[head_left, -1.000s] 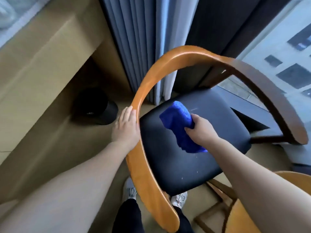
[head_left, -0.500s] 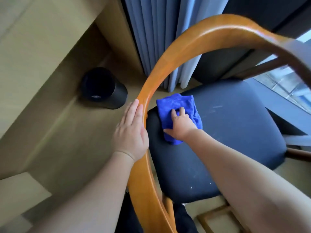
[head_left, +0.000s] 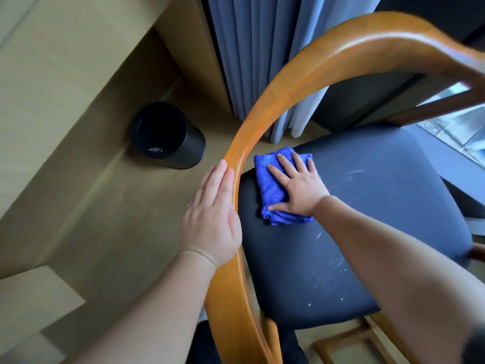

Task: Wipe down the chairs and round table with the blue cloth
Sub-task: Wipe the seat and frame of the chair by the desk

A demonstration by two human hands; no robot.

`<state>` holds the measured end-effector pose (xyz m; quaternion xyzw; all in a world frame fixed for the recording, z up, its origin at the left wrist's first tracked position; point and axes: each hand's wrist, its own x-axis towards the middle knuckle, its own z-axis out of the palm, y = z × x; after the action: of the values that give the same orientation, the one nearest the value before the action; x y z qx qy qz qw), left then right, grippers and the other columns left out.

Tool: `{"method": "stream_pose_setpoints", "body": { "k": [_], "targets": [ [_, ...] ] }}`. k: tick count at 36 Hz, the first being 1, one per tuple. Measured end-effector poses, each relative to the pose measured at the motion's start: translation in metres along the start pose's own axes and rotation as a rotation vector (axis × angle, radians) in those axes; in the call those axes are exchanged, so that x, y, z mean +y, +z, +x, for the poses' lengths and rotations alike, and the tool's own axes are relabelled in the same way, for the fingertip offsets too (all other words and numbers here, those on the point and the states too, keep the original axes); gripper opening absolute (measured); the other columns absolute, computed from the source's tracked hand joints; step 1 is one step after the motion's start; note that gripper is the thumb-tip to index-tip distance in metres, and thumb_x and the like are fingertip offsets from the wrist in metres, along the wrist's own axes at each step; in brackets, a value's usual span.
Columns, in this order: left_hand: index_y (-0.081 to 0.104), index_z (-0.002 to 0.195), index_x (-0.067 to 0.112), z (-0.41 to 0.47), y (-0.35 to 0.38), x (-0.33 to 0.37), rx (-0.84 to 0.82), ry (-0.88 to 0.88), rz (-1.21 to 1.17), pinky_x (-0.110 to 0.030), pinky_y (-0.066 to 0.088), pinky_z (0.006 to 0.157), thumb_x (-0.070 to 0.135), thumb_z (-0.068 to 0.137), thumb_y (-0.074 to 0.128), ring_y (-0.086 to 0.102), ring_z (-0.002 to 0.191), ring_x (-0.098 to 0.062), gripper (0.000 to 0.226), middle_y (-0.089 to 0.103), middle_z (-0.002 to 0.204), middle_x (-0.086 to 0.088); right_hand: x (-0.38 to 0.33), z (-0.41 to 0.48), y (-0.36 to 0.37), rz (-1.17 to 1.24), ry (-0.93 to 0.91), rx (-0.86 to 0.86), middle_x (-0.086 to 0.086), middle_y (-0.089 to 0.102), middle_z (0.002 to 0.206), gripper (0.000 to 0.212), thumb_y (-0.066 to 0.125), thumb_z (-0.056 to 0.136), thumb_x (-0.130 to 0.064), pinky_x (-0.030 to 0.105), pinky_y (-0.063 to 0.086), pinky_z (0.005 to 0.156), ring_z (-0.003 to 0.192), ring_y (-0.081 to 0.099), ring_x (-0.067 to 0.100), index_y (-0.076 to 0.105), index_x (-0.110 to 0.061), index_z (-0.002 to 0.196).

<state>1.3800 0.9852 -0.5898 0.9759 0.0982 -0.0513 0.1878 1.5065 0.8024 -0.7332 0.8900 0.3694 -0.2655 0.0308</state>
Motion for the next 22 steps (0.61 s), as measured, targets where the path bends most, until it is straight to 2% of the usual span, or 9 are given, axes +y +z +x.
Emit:
{"method": "stream_pose_setpoints", "body": {
  "k": [2, 5, 8, 10, 12, 15, 17, 20, 22],
  "targets": [
    [0.04, 0.14, 0.005, 0.0, 0.0, 0.001, 0.005, 0.001, -0.004, -0.036, 0.034, 0.104, 0.02, 0.083, 0.029, 0.037, 0.135, -0.025, 0.059, 0.034, 0.15, -0.007, -0.002, 0.003, 0.003, 0.059, 0.025, 0.068, 0.007, 0.022, 0.159, 0.106, 0.025, 0.063, -0.089, 0.061, 0.017, 0.111, 0.142, 0.019, 0.041, 0.025, -0.03, 0.152],
    [0.04, 0.14, 0.006, -0.001, 0.0, 0.001, 0.009, 0.001, -0.001, -0.035, 0.035, 0.104, 0.02, 0.082, 0.029, 0.038, 0.135, -0.025, 0.061, 0.034, 0.15, -0.006, -0.009, 0.013, 0.003, 0.128, 0.087, 0.128, 0.005, 0.031, 0.154, 0.101, 0.024, 0.065, -0.086, 0.057, 0.023, 0.107, 0.137, 0.026, 0.039, 0.034, -0.029, 0.148],
    [0.04, 0.14, 0.007, -0.001, 0.001, 0.001, 0.016, -0.001, -0.005, -0.034, 0.036, 0.104, 0.02, 0.08, 0.029, 0.037, 0.135, -0.025, 0.063, 0.033, 0.151, -0.005, -0.02, 0.028, -0.004, 0.158, 0.186, 0.199, 0.003, 0.043, 0.143, 0.086, 0.037, 0.074, -0.081, 0.052, 0.03, 0.099, 0.127, 0.033, 0.038, 0.04, -0.028, 0.141],
    [0.04, 0.141, 0.008, -0.001, 0.002, 0.001, 0.021, 0.002, -0.007, -0.034, 0.037, 0.103, 0.02, 0.08, 0.028, 0.036, 0.136, -0.023, 0.063, 0.033, 0.151, -0.004, -0.032, 0.038, -0.009, 0.176, 0.264, 0.208, 0.003, 0.046, 0.136, 0.079, 0.043, 0.077, -0.078, 0.054, 0.03, 0.098, 0.125, 0.032, 0.038, 0.042, -0.027, 0.137],
    [0.039, 0.141, 0.009, -0.001, 0.003, 0.0, 0.024, 0.009, -0.011, -0.035, 0.039, 0.103, 0.019, 0.08, 0.028, 0.035, 0.136, -0.023, 0.063, 0.033, 0.151, -0.004, -0.043, 0.045, -0.012, 0.191, 0.311, 0.139, 0.005, 0.039, 0.142, 0.09, 0.041, 0.072, -0.084, 0.06, 0.025, 0.102, 0.131, 0.025, 0.04, 0.035, -0.026, 0.141],
    [0.039, 0.141, 0.008, -0.001, 0.003, -0.001, 0.024, 0.016, -0.009, -0.035, 0.039, 0.103, 0.019, 0.082, 0.028, 0.036, 0.136, -0.023, 0.061, 0.033, 0.151, -0.004, -0.049, 0.047, -0.01, 0.171, 0.295, 0.03, 0.009, 0.015, 0.157, 0.123, 0.04, 0.055, -0.095, 0.069, 0.014, 0.106, 0.141, 0.008, 0.045, 0.015, -0.023, 0.151],
    [0.039, 0.141, 0.009, -0.002, 0.003, 0.0, 0.021, 0.018, -0.005, -0.035, 0.039, 0.102, 0.02, 0.083, 0.027, 0.036, 0.136, -0.023, 0.06, 0.033, 0.151, -0.004, -0.046, 0.044, -0.008, 0.127, 0.253, 0.02, 0.01, 0.013, 0.157, 0.132, 0.042, 0.049, -0.096, 0.07, 0.015, 0.106, 0.141, 0.005, 0.046, 0.01, -0.021, 0.153],
    [0.037, 0.142, 0.01, -0.002, 0.002, 0.0, 0.015, 0.019, 0.003, -0.033, 0.04, 0.1, 0.022, 0.084, 0.026, 0.036, 0.136, -0.023, 0.06, 0.032, 0.152, -0.004, -0.046, 0.039, -0.006, 0.082, 0.234, 0.064, 0.011, 0.025, 0.148, 0.123, 0.045, 0.055, -0.092, 0.067, 0.019, 0.105, 0.136, 0.016, 0.044, 0.017, -0.02, 0.151],
    [0.037, 0.143, 0.01, -0.001, 0.002, 0.0, 0.013, 0.021, 0.007, -0.033, 0.04, 0.099, 0.022, 0.085, 0.024, 0.036, 0.136, -0.023, 0.06, 0.031, 0.152, -0.004, -0.052, 0.04, -0.004, 0.082, 0.248, 0.107, 0.01, 0.034, 0.142, 0.107, 0.046, 0.065, -0.085, 0.065, 0.021, 0.105, 0.131, 0.023, 0.041, 0.026, -0.02, 0.147]
  ]
}}
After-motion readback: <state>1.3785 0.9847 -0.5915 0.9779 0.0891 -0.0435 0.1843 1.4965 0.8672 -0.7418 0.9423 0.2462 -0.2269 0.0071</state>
